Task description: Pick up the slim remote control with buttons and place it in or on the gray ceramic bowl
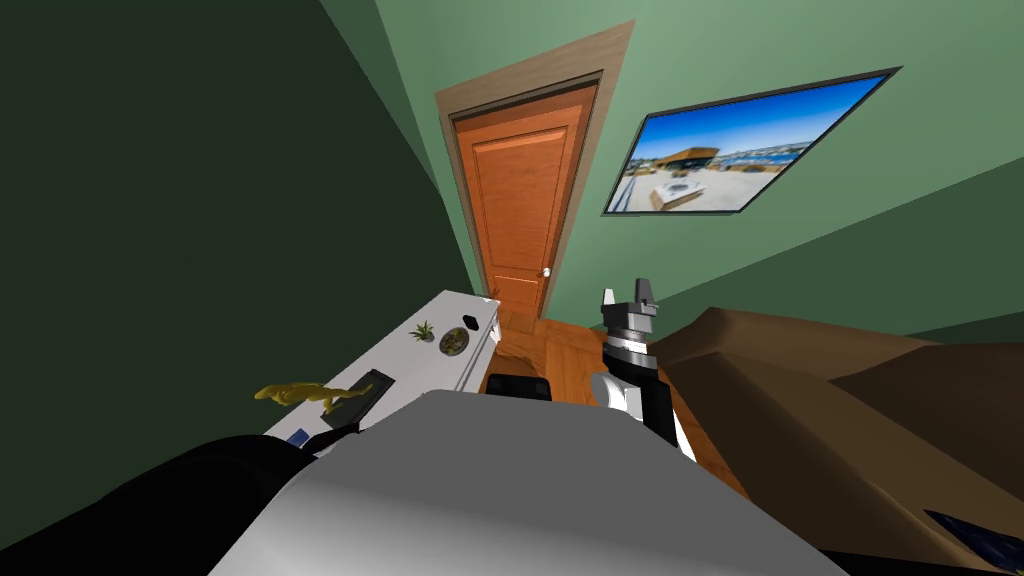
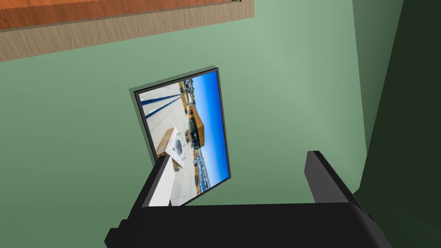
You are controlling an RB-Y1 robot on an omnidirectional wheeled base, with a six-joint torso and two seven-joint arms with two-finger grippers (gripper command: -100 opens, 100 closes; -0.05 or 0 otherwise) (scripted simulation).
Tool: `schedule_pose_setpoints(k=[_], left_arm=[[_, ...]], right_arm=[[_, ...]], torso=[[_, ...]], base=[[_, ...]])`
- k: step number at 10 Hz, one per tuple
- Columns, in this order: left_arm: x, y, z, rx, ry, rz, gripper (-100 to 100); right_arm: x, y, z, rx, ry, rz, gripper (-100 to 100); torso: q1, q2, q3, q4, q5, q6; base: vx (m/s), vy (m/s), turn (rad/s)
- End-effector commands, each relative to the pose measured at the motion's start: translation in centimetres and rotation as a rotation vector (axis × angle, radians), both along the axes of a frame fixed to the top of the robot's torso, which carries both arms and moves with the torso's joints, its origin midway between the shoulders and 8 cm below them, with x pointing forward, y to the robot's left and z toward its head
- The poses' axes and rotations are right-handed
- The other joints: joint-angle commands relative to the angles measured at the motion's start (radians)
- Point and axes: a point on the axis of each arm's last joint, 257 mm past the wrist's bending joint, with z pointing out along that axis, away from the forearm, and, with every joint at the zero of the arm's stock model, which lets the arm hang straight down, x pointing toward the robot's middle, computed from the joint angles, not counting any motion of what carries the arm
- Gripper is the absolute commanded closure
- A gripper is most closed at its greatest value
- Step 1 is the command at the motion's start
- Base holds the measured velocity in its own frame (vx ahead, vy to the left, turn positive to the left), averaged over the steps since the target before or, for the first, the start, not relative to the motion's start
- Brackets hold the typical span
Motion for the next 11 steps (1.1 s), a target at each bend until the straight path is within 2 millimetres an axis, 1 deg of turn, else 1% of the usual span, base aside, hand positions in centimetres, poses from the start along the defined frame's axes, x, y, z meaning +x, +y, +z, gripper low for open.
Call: schedule_pose_setpoints(k=[1, 3, 5, 9, 11], left_arm=[[2.7, 1.9, 1.7, 0.040, -0.049, -0.017, 100], [3.9, 3.3, 3.6, 0.064, -0.068, -0.033, 100], [4.0, 3.9, 4.9, 0.073, -0.065, -0.045, 100], [2.7, 4.1, 6.7, 0.063, -0.021, -0.058, 100], [1.7, 3.8, 7.3, 0.050, 0.011, -0.062, 100]], right_arm=[[0.0, 0.0, 0.0, 0.000, 0.000, 0.000, 0], [0.0, 0.0, 0.0, 0.000, 0.000, 0.000, 0], [0.0, 0.0, 0.0, 0.000, 0.000, 0.000, 0], [0.0, 0.0, 0.0, 0.000, 0.000, 0.000, 0], [0.0, 0.0, 0.0, 0.000, 0.000, 0.000, 0]], torso=[[0.000, 0.000, 0.000, 0.000, 0.000, 0.000], [-0.009, 0.000, 0.000, 0.000, -0.002, 0.001], [-0.005, -0.003, -0.002, 0.000, -0.002, 0.001], [-0.002, -0.008, -0.005, -0.002, 0.000, 0.002], [0.002, -0.008, -0.005, -0.003, 0.001, 0.002]], base=[[-0.014, -0.214, 0.026], [0.040, -0.188, 0.001], [0.085, -0.126, -0.013], [0.119, -0.099, -0.022], [0.133, -0.045, -0.031]])
